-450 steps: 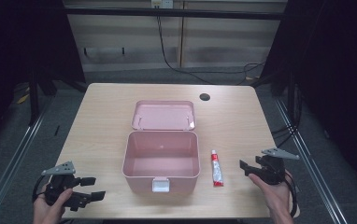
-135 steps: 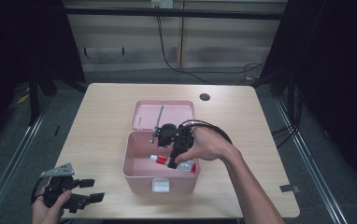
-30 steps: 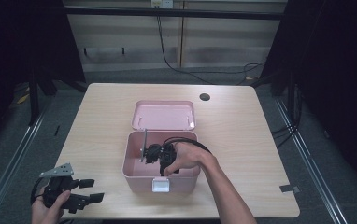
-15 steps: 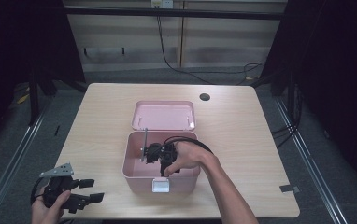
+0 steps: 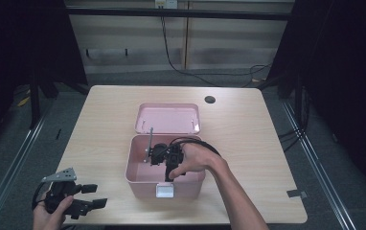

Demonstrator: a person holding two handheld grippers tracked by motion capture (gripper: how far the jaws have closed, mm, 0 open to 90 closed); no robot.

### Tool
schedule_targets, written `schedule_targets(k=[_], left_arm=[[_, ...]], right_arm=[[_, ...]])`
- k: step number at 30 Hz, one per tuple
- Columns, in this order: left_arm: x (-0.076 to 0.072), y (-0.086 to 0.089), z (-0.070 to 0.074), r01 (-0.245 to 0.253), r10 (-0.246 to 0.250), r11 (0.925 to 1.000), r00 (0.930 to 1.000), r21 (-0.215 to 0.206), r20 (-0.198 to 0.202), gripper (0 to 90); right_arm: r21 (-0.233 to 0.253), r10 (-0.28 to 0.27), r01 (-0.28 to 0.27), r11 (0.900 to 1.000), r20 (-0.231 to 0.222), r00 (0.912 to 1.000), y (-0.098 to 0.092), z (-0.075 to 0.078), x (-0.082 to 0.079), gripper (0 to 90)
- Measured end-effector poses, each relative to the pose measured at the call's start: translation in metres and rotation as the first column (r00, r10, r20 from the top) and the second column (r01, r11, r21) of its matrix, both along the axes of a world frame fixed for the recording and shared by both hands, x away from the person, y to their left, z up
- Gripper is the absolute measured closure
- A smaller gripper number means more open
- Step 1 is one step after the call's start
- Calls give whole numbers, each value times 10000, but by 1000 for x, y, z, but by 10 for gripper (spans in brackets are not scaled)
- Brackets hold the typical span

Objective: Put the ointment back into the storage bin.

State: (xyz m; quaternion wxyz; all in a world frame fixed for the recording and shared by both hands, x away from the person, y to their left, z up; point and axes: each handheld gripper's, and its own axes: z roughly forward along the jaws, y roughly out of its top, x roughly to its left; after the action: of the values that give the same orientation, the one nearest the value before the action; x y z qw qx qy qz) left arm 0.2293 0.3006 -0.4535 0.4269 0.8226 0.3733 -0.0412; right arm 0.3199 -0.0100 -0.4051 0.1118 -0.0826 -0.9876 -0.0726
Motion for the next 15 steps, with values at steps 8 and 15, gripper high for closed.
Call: schedule_targets(k=[8, 15], left_arm=[[0, 0, 0, -17, 17, 10000, 10000, -13, -8, 215], [0, 0, 0, -33, 32, 10000, 10000, 6, 11, 215]], right_arm=[[143, -87, 86, 9999, 90, 9999, -6, 8, -3, 647], [275, -143, 133, 9995, 376, 9992, -11, 16, -4, 645]])
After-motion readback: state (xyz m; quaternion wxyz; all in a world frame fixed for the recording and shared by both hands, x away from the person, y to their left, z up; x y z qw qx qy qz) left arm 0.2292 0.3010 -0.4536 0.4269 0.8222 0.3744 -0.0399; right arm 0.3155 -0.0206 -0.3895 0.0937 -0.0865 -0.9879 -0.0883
